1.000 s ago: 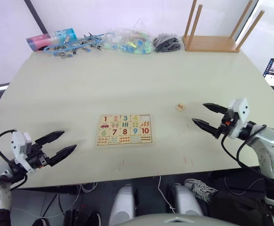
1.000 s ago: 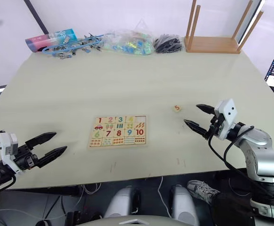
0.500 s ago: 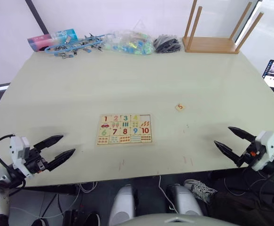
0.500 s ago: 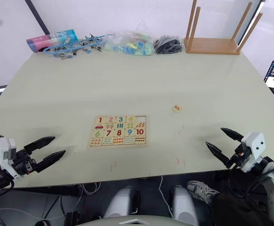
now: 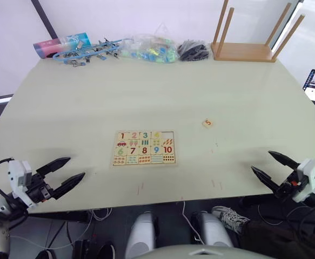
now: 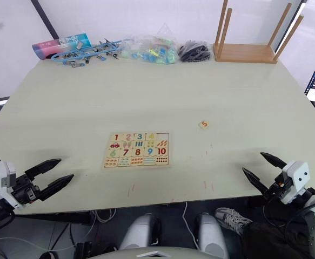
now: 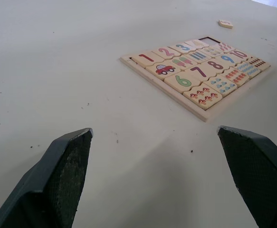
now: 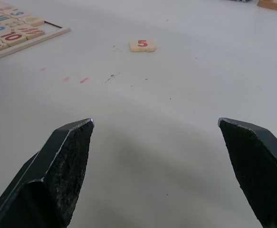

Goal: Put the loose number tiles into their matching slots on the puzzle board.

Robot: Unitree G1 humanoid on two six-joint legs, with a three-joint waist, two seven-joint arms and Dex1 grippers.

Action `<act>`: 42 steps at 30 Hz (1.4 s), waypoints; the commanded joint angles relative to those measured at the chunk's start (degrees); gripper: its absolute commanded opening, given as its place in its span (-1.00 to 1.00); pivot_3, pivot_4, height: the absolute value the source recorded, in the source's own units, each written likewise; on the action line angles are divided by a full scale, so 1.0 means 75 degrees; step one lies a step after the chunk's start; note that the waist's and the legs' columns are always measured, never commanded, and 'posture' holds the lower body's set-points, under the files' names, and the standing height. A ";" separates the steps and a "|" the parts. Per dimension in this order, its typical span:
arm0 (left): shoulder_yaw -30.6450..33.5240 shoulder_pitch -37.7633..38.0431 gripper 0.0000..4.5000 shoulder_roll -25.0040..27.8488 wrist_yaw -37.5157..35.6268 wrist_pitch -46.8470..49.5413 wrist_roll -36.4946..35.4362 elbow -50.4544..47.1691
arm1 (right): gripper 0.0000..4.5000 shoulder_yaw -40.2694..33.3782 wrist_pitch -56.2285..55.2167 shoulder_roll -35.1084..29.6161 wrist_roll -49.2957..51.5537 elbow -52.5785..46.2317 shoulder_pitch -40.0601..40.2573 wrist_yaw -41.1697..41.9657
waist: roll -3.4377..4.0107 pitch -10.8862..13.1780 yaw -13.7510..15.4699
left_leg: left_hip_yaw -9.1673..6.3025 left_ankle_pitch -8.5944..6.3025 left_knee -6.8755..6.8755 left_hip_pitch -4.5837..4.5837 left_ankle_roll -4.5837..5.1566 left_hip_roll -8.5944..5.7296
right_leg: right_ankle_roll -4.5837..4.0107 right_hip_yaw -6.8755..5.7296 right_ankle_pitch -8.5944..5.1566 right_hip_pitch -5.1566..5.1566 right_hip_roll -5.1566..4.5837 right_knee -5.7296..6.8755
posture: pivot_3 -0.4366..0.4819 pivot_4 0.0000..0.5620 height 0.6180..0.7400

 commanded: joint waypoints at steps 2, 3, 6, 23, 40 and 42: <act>0.0248 0.0092 1.00 -0.0013 0.0002 -0.0121 -0.0160 -0.0283 | 0.96 -0.0067 -0.0292 -0.0123 0.0089 0.0009 -0.0036 0.0063 | 0.0000 0.0000 0.0004 | -0.0002 0.0000 0.0000 0.0000 0.0000 0.0000 | 0.0000 -0.0002 0.0000 0.0000 0.0002 0.0000 | -0.05 -0.47 0.96; 0.0247 0.0103 1.00 -0.0019 -0.0001 -0.0125 -0.0161 -0.0296 | 0.96 -0.0058 -0.0317 -0.0132 0.0097 0.0031 -0.0036 0.0067 | 0.0000 0.0000 0.0005 | -0.0002 0.0000 0.0000 0.0000 0.0000 0.0000 | 0.0000 -0.0002 0.0000 0.0000 0.0002 0.0000 | -0.05 -0.47 0.96; 0.0246 0.0129 1.00 -0.0034 -0.0010 -0.0133 -0.0168 -0.0328 | 0.96 -0.0040 -0.0377 -0.0156 0.0118 0.0090 -0.0052 0.0113 | 0.0000 0.0000 0.0005 | -0.0002 0.0000 0.0002 0.0000 0.0000 0.0001 | 0.0001 -0.0001 -0.0001 0.0001 0.0002 0.0000 | -0.05 -0.47 0.96; 0.0219 0.0181 1.00 -0.0089 0.0019 -0.0089 -0.0175 -0.0522 | 0.96 0.0047 -0.0414 -0.0261 0.0119 0.0216 -0.0266 0.0226 | -0.0007 -0.0005 0.0004 | -0.0002 0.0000 0.0004 0.0000 0.0000 -0.0005 | 0.0000 -0.0001 0.0000 0.0001 0.0004 0.0003 | -0.05 -0.47 0.96; -0.0063 -0.0173 1.00 -0.0101 -0.0211 -0.0079 -0.0113 -0.0538 | 0.96 0.0520 0.0554 -0.0446 0.0089 -0.0335 -0.1005 -0.0290 | -0.0015 -0.0014 0.0002 | -0.0002 0.0000 0.0015 0.0001 0.0000 -0.0010 | -0.0002 0.0000 0.0002 0.0003 0.0007 0.0011 | -0.05 -0.47 0.96; -0.0085 -0.0225 1.00 -0.0094 -0.0242 -0.0077 -0.0103 -0.0526 | 0.96 0.0613 0.0716 -0.0467 0.0063 -0.0390 -0.1139 -0.0392 | -0.0021 -0.0018 0.0011 | -0.0001 0.0000 0.0014 0.0000 0.0000 -0.0010 | -0.0003 0.0000 0.0002 0.0003 0.0008 0.0010 | -0.05 -0.47 0.96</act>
